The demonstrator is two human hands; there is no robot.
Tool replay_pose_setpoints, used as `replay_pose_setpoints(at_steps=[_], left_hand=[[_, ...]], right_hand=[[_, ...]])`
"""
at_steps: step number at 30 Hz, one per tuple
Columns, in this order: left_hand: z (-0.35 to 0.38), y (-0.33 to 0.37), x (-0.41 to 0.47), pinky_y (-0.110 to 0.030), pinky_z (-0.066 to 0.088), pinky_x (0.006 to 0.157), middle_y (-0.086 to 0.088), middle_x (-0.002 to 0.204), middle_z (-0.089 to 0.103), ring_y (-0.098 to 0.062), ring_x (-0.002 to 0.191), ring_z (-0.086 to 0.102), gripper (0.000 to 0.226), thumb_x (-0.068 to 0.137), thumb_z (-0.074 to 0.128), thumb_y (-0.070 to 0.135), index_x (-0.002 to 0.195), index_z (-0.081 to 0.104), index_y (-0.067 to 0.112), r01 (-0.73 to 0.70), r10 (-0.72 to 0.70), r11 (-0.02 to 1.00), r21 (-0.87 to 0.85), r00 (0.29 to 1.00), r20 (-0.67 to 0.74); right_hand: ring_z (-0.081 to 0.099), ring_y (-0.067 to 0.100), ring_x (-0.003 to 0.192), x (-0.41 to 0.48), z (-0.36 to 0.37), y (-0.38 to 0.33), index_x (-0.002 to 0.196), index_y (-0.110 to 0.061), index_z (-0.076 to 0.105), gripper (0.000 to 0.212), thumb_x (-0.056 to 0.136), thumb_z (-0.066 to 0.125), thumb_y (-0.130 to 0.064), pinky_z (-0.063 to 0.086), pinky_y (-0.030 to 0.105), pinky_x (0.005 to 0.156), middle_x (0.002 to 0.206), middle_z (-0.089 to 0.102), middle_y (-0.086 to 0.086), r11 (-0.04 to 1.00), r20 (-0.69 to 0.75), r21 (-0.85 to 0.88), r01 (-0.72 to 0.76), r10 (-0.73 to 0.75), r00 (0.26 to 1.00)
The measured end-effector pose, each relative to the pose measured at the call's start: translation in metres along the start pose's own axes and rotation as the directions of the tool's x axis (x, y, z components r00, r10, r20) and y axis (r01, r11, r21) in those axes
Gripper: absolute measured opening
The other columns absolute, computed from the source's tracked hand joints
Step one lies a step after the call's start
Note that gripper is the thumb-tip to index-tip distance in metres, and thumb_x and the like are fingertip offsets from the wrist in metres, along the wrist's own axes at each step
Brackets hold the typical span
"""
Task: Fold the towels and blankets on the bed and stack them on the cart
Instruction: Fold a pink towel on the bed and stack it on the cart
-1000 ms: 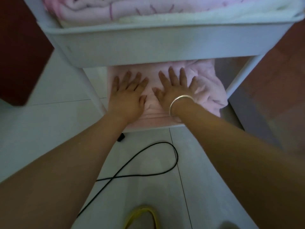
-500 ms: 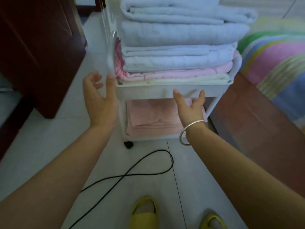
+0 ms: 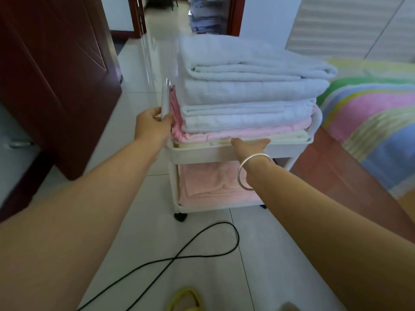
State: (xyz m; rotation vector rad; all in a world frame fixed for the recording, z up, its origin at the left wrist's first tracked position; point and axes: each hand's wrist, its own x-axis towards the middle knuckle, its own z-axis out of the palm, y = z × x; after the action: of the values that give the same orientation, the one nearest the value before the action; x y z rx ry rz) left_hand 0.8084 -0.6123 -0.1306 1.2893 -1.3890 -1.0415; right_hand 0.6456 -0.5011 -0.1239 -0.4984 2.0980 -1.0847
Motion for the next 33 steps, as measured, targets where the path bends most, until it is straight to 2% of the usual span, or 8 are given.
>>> replay_pose_setpoints(at_steps=[7,12,14,17,22,25,29,33], left_hand=[[-0.038,-0.003,-0.018,-0.023,0.046,0.061,0.0,0.068,0.065,-0.009,0.057,0.056,0.016,0.088,0.06,0.012,0.097,0.071,0.018,0.029,-0.031,0.999,-0.031,0.997,-0.077],[-0.105,-0.013,-0.04,-0.025,0.046,0.068,0.005,0.069,0.063,-0.007,0.063,0.054,0.027,0.091,0.059,0.011,0.084,0.067,0.036,0.034,-0.039,0.999,-0.038,0.989,-0.145],[-0.134,-0.017,-0.053,-0.029,0.049,0.078,0.003,0.08,0.066,-0.013,0.077,0.058,0.03,0.092,0.059,0.012,0.093,0.068,0.04,0.05,-0.058,0.998,-0.045,0.98,-0.19],[-0.179,-0.024,-0.071,-0.036,0.053,0.084,-0.005,0.097,0.071,-0.018,0.084,0.065,0.032,0.091,0.061,0.014,0.12,0.066,0.025,0.118,-0.122,0.993,-0.03,0.954,-0.275],[-0.247,-0.029,-0.1,-0.029,0.052,0.077,-0.005,0.113,0.068,-0.02,0.094,0.067,0.037,0.09,0.062,0.015,0.127,0.057,0.012,0.222,-0.212,0.975,-0.01,0.912,-0.351],[-0.275,-0.025,-0.12,-0.031,0.047,0.08,-0.007,0.113,0.063,-0.021,0.093,0.062,0.049,0.091,0.063,0.017,0.136,0.045,0.013,0.286,-0.274,0.958,-0.035,0.868,-0.413],[-0.311,-0.025,-0.142,-0.028,0.042,0.089,-0.008,0.122,0.06,-0.025,0.107,0.059,0.075,0.09,0.062,0.012,0.152,0.021,0.017,0.323,-0.307,0.946,-0.04,0.846,-0.436],[-0.347,-0.029,-0.156,-0.033,0.052,0.081,0.001,0.092,0.065,-0.018,0.086,0.063,0.042,0.086,0.061,0.006,0.123,0.051,0.023,0.373,-0.358,0.927,-0.049,0.836,-0.417]], right_hand=[[0.038,0.039,0.13,-0.032,0.005,0.005,0.15,-0.019,-0.022,0.109,0.084,0.063,-0.034,0.031,0.047,0.11,0.145,0.038,0.018,0.999,0.115,-0.014,0.031,-0.03,0.993],[0.034,0.036,0.134,-0.068,0.033,0.005,0.15,-0.02,-0.022,0.103,0.088,0.06,-0.022,0.029,0.041,0.11,0.147,0.037,0.019,0.993,0.284,-0.072,0.094,-0.07,0.956],[0.04,0.032,0.127,-0.085,0.047,0.003,0.15,-0.018,-0.022,0.1,0.09,0.058,-0.019,0.033,0.033,0.1,0.144,0.04,0.017,0.986,0.343,-0.098,0.135,-0.094,0.935],[0.042,0.023,0.106,-0.114,0.071,0.0,0.15,-0.017,-0.021,0.096,0.093,0.055,-0.017,0.032,0.025,0.085,0.14,0.044,0.015,0.971,0.425,-0.136,0.195,-0.121,0.897],[0.041,0.032,0.128,-0.147,0.118,0.001,0.151,-0.023,-0.017,0.096,0.09,0.056,-0.015,0.034,0.033,0.1,0.144,0.042,0.014,0.961,0.482,-0.145,0.236,-0.14,0.865],[0.044,0.029,0.125,-0.165,0.146,0.001,0.151,-0.025,-0.017,0.097,0.089,0.056,-0.013,0.035,0.029,0.097,0.131,0.052,0.003,0.956,0.506,-0.142,0.256,-0.152,0.849],[0.046,0.023,0.11,-0.179,0.186,-0.006,0.152,-0.03,-0.012,0.098,0.086,0.058,-0.015,0.037,0.037,0.106,0.14,0.05,0.005,0.955,0.545,-0.134,0.265,-0.152,0.824],[0.042,0.023,0.112,-0.198,0.22,-0.022,0.153,-0.03,-0.005,0.095,0.086,0.061,-0.02,0.037,0.035,0.106,0.147,0.036,0.009,0.961,0.608,-0.094,0.262,-0.153,0.779]])
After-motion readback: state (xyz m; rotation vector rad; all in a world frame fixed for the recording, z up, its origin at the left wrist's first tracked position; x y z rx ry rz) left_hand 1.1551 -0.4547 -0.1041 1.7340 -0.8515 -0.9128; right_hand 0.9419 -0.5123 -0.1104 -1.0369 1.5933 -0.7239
